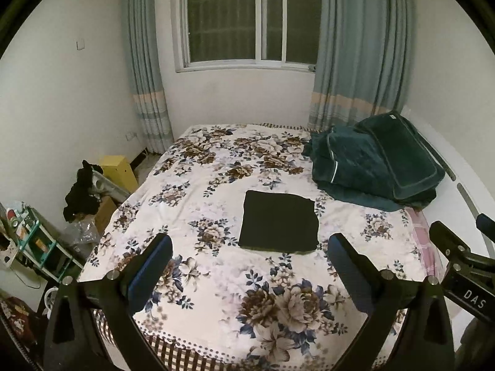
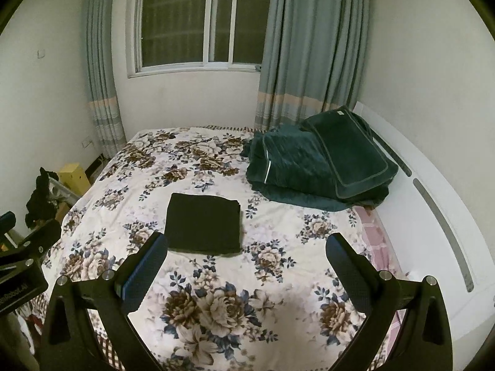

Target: Fold small clothes

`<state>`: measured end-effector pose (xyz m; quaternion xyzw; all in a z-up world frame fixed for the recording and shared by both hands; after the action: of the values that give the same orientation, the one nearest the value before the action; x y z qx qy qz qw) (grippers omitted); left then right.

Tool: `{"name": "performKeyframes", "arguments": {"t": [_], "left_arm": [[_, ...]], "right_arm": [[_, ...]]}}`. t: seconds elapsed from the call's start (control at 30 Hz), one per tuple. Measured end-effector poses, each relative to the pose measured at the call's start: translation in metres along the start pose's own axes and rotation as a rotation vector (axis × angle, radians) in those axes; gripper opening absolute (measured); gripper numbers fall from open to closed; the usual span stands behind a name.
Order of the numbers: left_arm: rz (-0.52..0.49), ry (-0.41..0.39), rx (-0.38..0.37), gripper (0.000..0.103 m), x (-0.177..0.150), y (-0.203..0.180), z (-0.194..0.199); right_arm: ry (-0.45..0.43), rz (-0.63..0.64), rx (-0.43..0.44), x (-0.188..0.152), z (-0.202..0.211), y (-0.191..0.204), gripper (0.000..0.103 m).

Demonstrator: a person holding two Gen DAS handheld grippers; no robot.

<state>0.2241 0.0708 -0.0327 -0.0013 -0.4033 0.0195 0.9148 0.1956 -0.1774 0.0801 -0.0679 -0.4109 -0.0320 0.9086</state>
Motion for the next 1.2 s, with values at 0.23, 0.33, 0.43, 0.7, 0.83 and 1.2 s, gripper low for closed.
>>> {"name": "performKeyframes", "arguments": {"t": [0.23,0.33,0.43,0.7,0.83,1.2], "left_arm": [[-0.002,0.001,0.002,0.103,-0.0004,0.0001,0.0022],[-0.005,-0.003,0.005,0.103,0.0002,0.0001,0.0020],[-0.005,-0.002,0.001,0.103,0.0002,0.0000,0.0018],[-0.005,0.000,0.004,0.103,-0.0003,-0.0007,0.0010],[-0.007,-0.002,0.003,0.103,-0.0002,-0.0013,0.0012],[-0.012,-0.010,0.001,0.103,0.0023,0.0002,0.0036]], "right_arm": [[0.006,0.003,0.010,0.0012,-0.0016,-0.0004,0.103],[0.009,0.001,0.013,-0.0001,-0.0011,-0.0013,0.103],[0.009,0.002,0.017,-0.0002,-0.0019,-0.0020,0.103],[0.010,0.003,0.019,0.0003,-0.0022,-0.0029,0.103],[0.012,0.001,0.020,0.0000,-0.0021,-0.0032,0.103],[0.012,0.003,0.026,0.0001,0.0006,0.0013,0.103]]}}
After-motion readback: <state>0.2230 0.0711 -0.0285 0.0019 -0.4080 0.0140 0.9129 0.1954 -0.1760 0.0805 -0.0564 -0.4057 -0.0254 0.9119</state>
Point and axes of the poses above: each gripper's, at about its wrist camera, not at the fingertips, and z roughly against the way its jaws point, y to its left, x to its top, the point moved 3 cm from there along -z, roughly the way its jaws point, and after that the axes turned 2 degrees about y, right-handed, at the moved point
